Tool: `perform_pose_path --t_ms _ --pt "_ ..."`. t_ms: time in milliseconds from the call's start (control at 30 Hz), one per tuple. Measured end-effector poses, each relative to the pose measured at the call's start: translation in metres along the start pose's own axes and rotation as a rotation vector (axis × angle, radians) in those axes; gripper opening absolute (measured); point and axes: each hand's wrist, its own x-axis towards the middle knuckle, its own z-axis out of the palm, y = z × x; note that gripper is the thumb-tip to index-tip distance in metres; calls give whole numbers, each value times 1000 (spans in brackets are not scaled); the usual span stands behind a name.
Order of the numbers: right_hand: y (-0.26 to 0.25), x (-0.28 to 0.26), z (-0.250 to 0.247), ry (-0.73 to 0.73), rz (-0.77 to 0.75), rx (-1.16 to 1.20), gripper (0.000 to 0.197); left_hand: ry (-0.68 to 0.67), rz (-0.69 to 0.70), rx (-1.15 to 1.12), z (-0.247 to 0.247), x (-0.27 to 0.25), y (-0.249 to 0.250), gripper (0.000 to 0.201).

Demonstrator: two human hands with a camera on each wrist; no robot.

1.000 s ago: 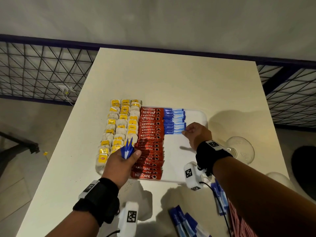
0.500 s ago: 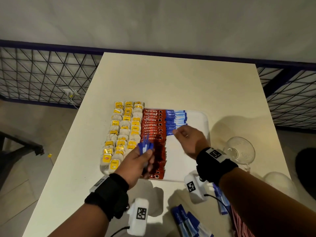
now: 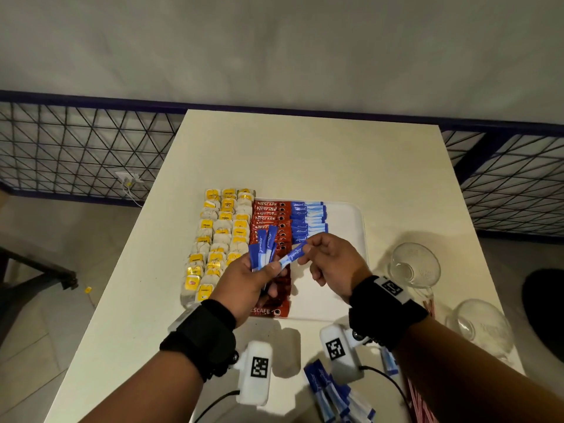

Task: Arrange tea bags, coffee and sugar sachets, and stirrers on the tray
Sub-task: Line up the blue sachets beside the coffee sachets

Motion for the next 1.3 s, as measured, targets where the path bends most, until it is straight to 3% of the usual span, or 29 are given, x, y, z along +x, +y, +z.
perform_pose_path --t_ms 167,267,333,400,500,600,733,833,933,1100,1300 --pt "4 1 1 8 4 108 8 95 30 -25 5 8 -4 9" --pt "8 1 8 -46 -61 47 10 58 22 -49 19 8 -6 12" --pt "9 2 6 -53 -69 -37 13 37 13 -11 22 8 -10 14" --pt "8 3 -2 -72 -88 -221 18 102 15 -2 15 10 -11 16" --pt "7 0 -9 -253 -143 -541 19 104 63 122 2 15 -7 20" --pt "12 0 -9 -330 -136 -542 16 77 77 178 0 19 -6 17" --pt "22 4 -11 -90 -47 -132 12 212 40 -36 3 26 -14 14" --pt "26 6 -12 34 28 18 16 213 39 -66 9 27 -18 14" --pt "33 17 -21 80 81 4 12 228 17 5 3 29 -21 14" --pt "53 42 -46 228 259 -9 14 534 -20 138 -49 46 -27 18" --pt "66 64 -48 279 292 -247 18 588 -7 308 -70 54 -32 22"
